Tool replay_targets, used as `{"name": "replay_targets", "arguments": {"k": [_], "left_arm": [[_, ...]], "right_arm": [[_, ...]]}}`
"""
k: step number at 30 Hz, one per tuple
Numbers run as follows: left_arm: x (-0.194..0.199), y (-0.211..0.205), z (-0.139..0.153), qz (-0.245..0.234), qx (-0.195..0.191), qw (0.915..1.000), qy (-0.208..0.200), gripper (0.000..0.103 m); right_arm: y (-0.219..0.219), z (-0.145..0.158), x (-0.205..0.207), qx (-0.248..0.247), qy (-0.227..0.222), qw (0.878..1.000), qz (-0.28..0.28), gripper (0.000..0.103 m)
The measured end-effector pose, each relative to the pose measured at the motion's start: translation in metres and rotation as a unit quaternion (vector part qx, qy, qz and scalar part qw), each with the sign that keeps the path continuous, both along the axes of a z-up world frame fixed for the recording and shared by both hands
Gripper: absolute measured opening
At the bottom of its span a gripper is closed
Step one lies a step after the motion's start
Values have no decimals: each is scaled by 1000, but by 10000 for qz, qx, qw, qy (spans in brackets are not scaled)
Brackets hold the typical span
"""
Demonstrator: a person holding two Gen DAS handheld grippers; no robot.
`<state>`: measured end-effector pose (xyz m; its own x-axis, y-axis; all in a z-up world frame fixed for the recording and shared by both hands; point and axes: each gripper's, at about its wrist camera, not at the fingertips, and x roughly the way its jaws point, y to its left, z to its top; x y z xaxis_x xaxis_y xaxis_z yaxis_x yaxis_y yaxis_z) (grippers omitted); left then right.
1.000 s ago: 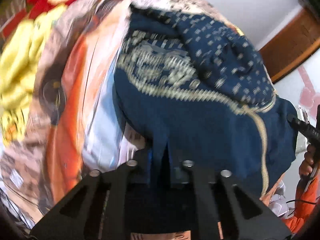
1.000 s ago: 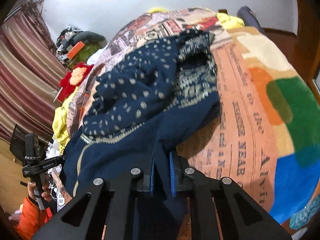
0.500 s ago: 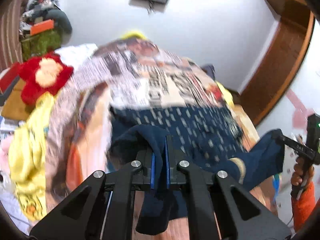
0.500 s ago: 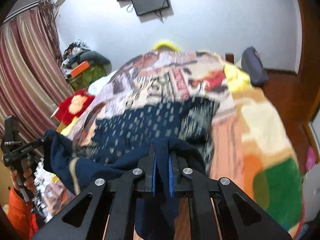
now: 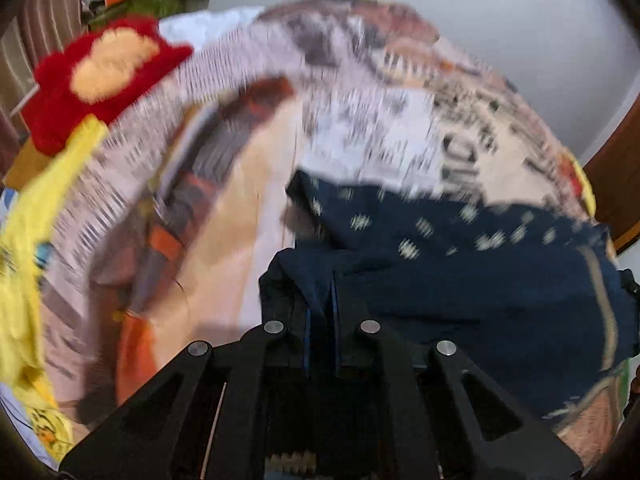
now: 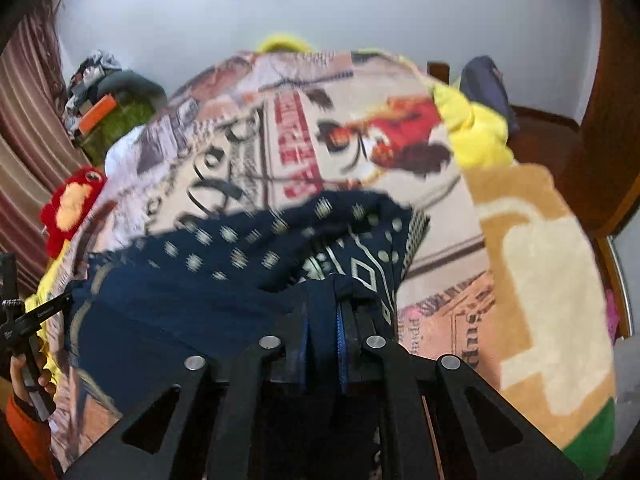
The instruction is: Fold large clothes
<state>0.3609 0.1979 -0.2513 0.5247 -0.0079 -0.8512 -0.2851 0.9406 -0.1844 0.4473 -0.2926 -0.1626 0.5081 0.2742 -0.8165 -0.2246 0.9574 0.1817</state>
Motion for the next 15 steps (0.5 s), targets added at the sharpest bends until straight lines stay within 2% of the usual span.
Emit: {"name": "replay_targets", "arguments": {"k": [6, 9, 11, 12, 14, 15], "left_arm": [[-2, 1, -7, -127, 100, 9999, 50, 13], [1, -3, -5, -317, 240, 9992, 107, 14], [4, -8, -4, -472, 475, 9976, 153, 14], [6, -11, -3, -505, 568, 9970, 174, 14], [6, -16, -1, -578, 784, 9949, 262, 14], [6, -18, 1, -612, 837, 9942, 299, 14]], "right_arm": [[-24, 3, -7, 369, 69, 9991, 172, 8], [-31, 11, -13, 286, 94, 9992, 268, 8], [-36, 16, -19, 214, 25, 9995, 239, 8], [-39, 20, -22, 45, -60, 9999, 116, 8], [-48, 26, -30, -989, -408, 9930, -503, 8], [-54, 28, -33, -1166, -445, 9902, -630, 8]]}}
